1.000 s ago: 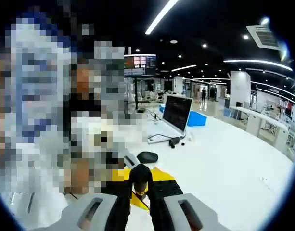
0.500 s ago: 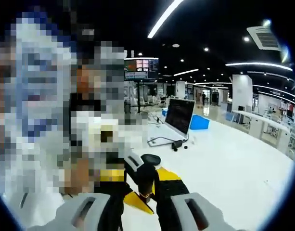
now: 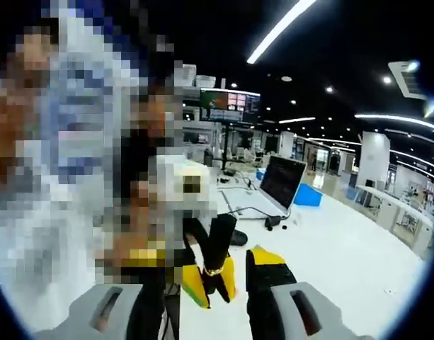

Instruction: Unscrew the lipstick cap, remove the lipstick, and put the cap back on the lipstick

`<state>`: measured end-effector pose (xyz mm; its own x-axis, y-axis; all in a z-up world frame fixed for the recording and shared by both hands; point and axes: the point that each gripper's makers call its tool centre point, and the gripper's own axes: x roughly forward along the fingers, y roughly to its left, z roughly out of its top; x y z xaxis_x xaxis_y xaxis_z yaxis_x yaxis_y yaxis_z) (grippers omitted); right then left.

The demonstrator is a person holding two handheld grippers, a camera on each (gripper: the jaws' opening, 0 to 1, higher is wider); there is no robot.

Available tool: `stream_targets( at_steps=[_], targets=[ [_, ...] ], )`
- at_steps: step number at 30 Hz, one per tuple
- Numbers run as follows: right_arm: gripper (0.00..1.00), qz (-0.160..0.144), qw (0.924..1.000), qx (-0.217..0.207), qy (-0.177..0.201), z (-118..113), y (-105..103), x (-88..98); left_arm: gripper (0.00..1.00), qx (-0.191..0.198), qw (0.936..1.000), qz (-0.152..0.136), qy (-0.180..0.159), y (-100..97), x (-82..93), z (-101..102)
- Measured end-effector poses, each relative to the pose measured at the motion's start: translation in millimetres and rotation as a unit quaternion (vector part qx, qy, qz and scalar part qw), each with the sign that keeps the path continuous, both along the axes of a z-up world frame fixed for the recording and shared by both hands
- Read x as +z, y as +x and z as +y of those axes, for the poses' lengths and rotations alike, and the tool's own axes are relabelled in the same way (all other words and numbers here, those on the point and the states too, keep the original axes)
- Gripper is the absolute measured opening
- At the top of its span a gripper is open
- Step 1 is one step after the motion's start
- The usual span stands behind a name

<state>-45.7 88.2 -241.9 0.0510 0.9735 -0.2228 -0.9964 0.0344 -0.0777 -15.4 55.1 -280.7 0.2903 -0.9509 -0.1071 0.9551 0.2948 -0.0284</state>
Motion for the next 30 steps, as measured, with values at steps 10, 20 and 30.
stream_targets(
  at_steps=[10,20,30],
  targets=[
    [0.24,0.003,0.9985,0.043,0.033,-15,-10,2.5,0.13,-0.06,0.9981,-0.002,-0.014,-19.3,4.0,-14],
    [0.14,0.021,0.9976,0.058,0.03,-2,-10,-7.5,0.13,-0.077,0.9966,0.002,-0.027,-27.0,7.2,-18],
    [0.1,0.045,0.9965,0.064,0.03,2,-10,-10.6,0.13,-0.077,0.9964,0.008,-0.034,-24.3,7.0,-14]
  ],
)
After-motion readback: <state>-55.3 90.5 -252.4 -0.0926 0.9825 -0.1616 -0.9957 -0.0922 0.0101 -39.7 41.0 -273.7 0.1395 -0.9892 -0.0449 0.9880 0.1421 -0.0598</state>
